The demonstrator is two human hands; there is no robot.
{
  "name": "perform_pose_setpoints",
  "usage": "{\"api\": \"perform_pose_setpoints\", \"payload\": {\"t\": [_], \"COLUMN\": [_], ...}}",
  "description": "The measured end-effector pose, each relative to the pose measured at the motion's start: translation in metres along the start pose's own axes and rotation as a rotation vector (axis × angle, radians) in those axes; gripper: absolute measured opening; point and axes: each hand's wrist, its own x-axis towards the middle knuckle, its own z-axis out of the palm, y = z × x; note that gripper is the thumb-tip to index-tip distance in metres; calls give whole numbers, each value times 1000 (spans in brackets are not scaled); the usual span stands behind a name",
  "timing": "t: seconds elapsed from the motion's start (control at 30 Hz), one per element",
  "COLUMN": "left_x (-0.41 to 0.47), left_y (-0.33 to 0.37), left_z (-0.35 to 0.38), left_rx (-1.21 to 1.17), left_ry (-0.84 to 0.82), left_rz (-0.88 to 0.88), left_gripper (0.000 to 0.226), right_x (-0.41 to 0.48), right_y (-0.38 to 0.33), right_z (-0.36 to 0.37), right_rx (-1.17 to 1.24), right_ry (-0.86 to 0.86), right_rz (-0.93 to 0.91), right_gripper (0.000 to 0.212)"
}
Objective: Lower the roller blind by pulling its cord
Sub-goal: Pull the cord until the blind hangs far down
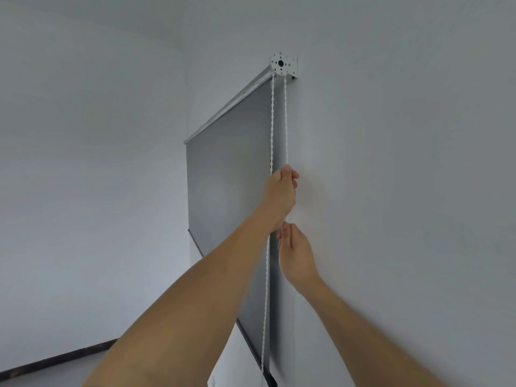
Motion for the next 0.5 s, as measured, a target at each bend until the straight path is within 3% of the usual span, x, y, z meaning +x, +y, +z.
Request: {"api": "perform_pose_setpoints", "payload": {"t": [0.5], "left_x": [-30], "left_y": [-55], "left_z": [-12], "left_rx": [57], "left_ry": [-3], "left_rz": [-36], "left_gripper": [38], "right_x": [-46], "right_y": [18], "right_z": [-6], "right_rx": [-101], "right_ry": [-99], "right_rz": [66], "right_gripper": [42]}}
